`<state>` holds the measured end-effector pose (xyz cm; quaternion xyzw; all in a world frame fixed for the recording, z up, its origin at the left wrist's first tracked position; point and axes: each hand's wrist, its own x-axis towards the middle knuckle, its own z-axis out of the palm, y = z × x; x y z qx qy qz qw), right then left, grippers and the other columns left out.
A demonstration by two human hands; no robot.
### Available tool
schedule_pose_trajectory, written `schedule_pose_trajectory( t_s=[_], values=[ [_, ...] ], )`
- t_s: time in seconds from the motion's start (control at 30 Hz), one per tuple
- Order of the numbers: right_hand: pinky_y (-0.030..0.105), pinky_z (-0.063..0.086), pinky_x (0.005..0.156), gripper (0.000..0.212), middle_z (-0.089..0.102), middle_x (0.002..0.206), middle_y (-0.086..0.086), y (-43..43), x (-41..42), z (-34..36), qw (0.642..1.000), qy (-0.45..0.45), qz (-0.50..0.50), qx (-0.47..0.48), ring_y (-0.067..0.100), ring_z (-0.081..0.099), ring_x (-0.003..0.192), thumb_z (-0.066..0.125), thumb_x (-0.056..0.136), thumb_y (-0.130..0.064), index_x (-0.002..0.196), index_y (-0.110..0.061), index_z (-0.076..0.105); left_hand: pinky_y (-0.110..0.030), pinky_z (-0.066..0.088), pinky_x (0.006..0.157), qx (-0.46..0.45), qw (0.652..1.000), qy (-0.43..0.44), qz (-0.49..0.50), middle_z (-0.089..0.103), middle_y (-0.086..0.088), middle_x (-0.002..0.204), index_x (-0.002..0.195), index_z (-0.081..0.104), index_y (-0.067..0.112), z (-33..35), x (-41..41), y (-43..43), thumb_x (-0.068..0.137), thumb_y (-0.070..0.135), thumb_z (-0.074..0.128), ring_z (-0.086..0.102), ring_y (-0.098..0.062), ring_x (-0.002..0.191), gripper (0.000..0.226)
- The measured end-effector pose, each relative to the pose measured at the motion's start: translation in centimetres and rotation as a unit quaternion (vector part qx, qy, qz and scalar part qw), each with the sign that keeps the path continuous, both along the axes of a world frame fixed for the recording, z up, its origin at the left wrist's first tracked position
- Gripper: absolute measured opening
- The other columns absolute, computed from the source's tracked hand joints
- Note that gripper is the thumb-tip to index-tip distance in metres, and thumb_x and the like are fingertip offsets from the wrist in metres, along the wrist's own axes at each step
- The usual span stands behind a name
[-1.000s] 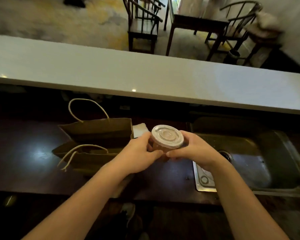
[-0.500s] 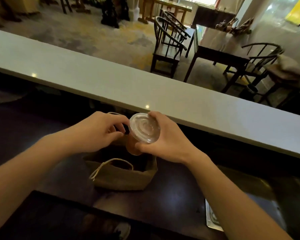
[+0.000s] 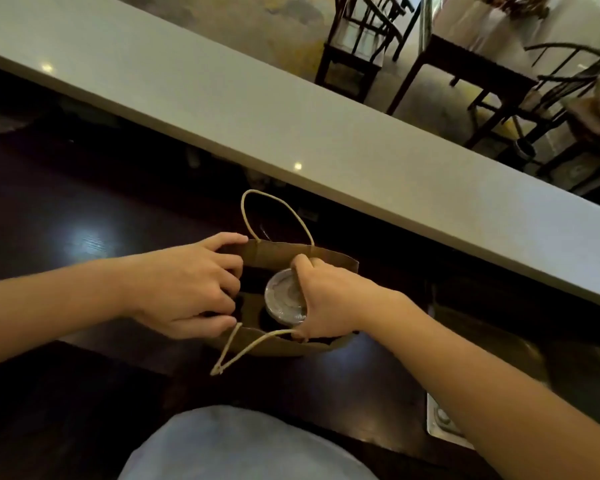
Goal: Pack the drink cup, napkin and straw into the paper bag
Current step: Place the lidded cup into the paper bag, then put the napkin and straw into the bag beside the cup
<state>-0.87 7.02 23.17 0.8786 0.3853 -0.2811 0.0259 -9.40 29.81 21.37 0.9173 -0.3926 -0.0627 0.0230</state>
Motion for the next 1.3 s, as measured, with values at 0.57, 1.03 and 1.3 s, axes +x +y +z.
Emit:
schedule_pose_trajectory(
  t_s=[0.57, 1.03, 1.3],
  values=[
    [0.053, 0.051, 0.089, 0.078, 0.035, 0.150, 0.021, 4.6, -0.2, -11.8, 0.960, -0.020, 0.045, -0.277, 0.046, 0.044, 0.128, 0.041, 0.096, -0.032, 0.154, -0.018, -0.010, -0.045, 0.035, 0.101, -0.114, 0.992, -0.051, -0.016, 0.064, 0.007, 0.066, 0.064, 0.068, 0.025, -2.5, 1.2, -0.1, 0.096, 0.056, 0.046, 0.057, -0.019, 0.081, 0.050],
    [0.043, 0.048, 0.093, 0.072, 0.045, 0.144, 0.014, 3.3, 0.2, -3.9, 0.986, 0.097, 0.049, -0.126, 0.034, 0.054, 0.120, 0.057, 0.094, -0.029, 0.152, -0.026, 0.014, -0.041, 0.041, 0.090, -0.223, 0.974, -0.034, -0.009, 0.065, 0.000, 0.077, 0.069, 0.067, 0.018, -0.4, 2.2, 0.3, 0.089, 0.044, 0.062, 0.057, -0.024, 0.081, 0.033],
    [0.027, 0.054, 0.072, 0.018, 0.070, 0.085, -0.010, -1.3, 6.6, 8.9, 0.991, 0.058, -0.052, 0.108, 0.005, 0.064, 0.077, 0.057, 0.091, -0.043, 0.100, -0.031, 0.067, -0.043, 0.051, 0.064, -0.325, 0.936, -0.075, 0.113, 0.060, -0.008, 0.089, 0.089, 0.066, 0.003, 4.0, 7.8, 1.9, 0.089, 0.017, 0.061, 0.059, -0.025, 0.073, 0.015]
  ],
)
